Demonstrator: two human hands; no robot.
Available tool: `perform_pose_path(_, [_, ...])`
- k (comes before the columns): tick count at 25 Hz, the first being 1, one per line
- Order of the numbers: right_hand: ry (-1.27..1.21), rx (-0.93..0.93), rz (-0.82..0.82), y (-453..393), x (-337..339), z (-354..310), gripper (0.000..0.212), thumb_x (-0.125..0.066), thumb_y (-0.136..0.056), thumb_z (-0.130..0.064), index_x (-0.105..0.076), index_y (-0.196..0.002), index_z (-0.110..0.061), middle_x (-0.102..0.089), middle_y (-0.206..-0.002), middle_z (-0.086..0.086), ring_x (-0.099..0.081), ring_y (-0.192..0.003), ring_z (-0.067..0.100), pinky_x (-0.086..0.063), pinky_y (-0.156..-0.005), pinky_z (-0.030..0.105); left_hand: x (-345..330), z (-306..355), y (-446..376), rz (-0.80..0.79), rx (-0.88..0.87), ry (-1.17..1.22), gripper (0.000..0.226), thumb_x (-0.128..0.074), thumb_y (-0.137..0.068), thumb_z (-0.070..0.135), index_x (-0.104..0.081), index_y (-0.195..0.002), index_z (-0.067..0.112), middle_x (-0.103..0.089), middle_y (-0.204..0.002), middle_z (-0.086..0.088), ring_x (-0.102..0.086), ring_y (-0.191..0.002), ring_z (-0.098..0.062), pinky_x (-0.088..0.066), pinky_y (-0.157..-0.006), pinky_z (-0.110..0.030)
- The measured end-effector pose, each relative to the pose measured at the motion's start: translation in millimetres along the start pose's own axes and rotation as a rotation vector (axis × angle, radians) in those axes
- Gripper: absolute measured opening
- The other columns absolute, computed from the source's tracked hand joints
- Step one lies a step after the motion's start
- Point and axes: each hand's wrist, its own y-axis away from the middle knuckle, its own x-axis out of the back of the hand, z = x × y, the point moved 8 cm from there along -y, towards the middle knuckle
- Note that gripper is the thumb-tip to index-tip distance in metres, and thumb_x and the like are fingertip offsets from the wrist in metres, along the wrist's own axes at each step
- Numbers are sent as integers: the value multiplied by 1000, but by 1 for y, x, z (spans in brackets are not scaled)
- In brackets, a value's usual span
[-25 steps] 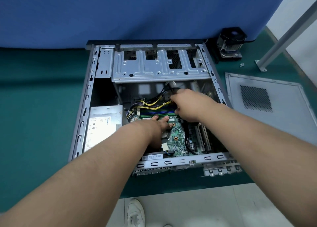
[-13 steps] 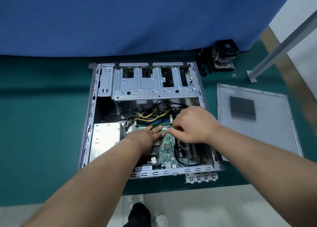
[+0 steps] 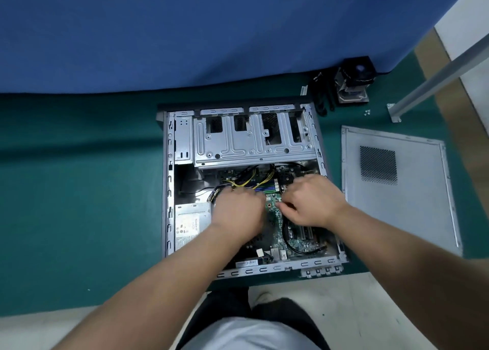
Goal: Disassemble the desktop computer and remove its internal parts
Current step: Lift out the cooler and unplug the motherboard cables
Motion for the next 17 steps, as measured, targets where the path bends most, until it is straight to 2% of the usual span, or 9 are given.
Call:
perform_pose_path(1, [0, -8, -7, -1, 0, 0, 56, -30, -98, -52, -71, -73, -24, -67, -69, -7, -63, -70, 18, -54, -75, 34, 8, -14, 4, 81, 47, -12, 25, -61, -90, 32, -63, -111, 19, -69, -108, -3, -62, -101, -27, -45, -82, -40])
perform_pose_path(2, [1, -15, -14, -2, -1, 1, 57, -29, -99, -52, -70, -72, -24, -66, -69, -8, -62, -69, 18, -54, -75, 34, 8, -29, 3, 75, 110, -4, 32, -61, -90, 30, -61, -120, 19, -65, -117, -4, -59, -109, -28, -45, -88, -42])
perform_pose_path(4, [8, -25, -24, -3, -3, 3, 56, -29, -99, -51, -67, -69, -23, -64, -66, -8, -60, -67, 17, -54, -75, 33, -1, -49, -7, -98, 186, 29, 46, -59, -93, 25, -51, -137, 17, -59, -133, -5, -53, -124, -29, -42, -100, -45])
perform_pose_path(6, [18, -34, -25, -3, -1, 3, 53, -33, -98, -49, -64, -65, -22, -61, -63, -8, -58, -65, 18, -54, -73, 33, -8, -51, -21, -221, 173, 44, 43, -57, -95, 23, -50, -137, 17, -59, -136, -6, -52, -128, -30, -39, -103, -44])
perform_pose_path(12, [59, -33, -74, -3, 2, 1, 49, -36, -97, -48, -64, -65, -23, -63, -64, -6, -60, -65, 19, -54, -71, 33, -9, -51, -15, -296, 56, -70, 30, -60, -95, 46, -68, -116, 26, -63, -124, 1, -46, -127, -26, -36, -102, -44])
perform_pose_path(15, [65, -34, -111, -2, -1, 1, 52, -32, -98, -50, -64, -68, -22, -62, -67, -7, -60, -68, 18, -54, -72, 33, 10, -60, -1, -196, 30, -9, 33, -55, -96, 57, -67, -102, 27, -62, -107, 1, -53, -113, -25, -40, -98, -44])
perform_pose_path(17, [76, -32, -137, 0, -1, 0, 52, -30, -98, -50, -64, -69, -23, -62, -68, -7, -61, -69, 18, -54, -71, 32, 26, -72, 11, -94, 49, 54, 29, -49, -100, 52, -62, -94, 27, -56, -90, 4, -58, -102, -25, -43, -91, -43])
